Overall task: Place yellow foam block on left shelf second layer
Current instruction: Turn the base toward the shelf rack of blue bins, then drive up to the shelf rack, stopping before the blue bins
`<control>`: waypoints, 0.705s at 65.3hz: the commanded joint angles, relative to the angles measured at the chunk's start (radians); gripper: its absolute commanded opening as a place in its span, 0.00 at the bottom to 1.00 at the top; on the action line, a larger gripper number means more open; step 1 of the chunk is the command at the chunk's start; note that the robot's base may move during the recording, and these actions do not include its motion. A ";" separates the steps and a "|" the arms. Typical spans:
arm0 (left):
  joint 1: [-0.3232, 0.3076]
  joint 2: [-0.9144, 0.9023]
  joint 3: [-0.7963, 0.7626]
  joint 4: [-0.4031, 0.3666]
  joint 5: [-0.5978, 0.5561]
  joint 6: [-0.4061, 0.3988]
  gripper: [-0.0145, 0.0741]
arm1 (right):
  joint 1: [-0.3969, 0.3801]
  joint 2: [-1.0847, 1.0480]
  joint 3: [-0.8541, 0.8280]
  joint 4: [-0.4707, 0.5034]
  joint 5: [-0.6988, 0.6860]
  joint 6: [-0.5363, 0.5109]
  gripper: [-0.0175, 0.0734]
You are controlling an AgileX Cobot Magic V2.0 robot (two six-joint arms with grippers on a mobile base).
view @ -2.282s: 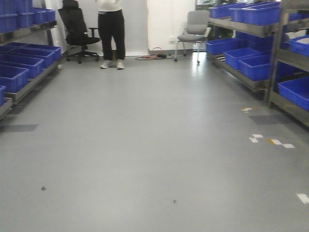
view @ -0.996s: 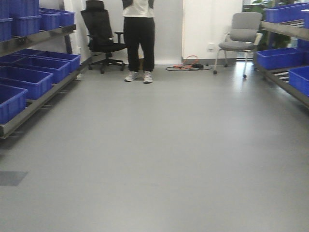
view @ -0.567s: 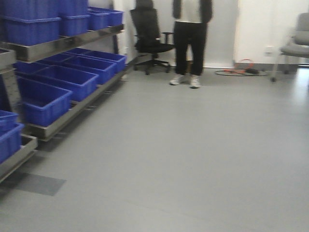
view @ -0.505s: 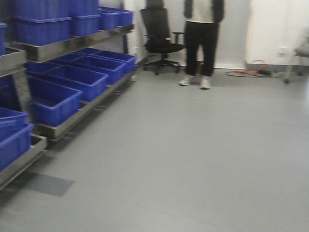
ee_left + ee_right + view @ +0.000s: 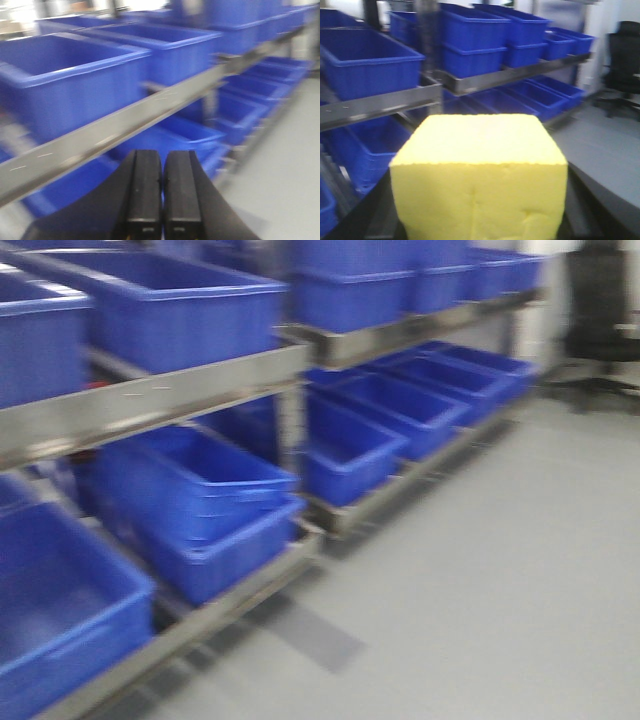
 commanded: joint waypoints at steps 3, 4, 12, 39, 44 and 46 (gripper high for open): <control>-0.005 -0.018 0.025 -0.006 -0.082 -0.005 0.32 | -0.007 0.013 -0.027 0.004 -0.095 -0.006 0.70; -0.005 -0.018 0.025 -0.006 -0.082 -0.005 0.32 | -0.007 0.013 -0.027 0.004 -0.095 -0.006 0.70; -0.005 -0.018 0.025 -0.006 -0.082 -0.005 0.32 | -0.007 0.013 -0.027 0.004 -0.095 -0.006 0.70; -0.005 -0.018 0.025 -0.006 -0.082 -0.005 0.32 | -0.007 0.013 -0.027 0.004 -0.095 -0.006 0.70; -0.005 -0.018 0.025 -0.006 -0.082 -0.005 0.32 | -0.007 0.013 -0.027 0.004 -0.095 -0.006 0.70; -0.005 -0.018 0.025 -0.006 -0.082 -0.005 0.32 | -0.007 0.013 -0.027 0.004 -0.095 -0.006 0.70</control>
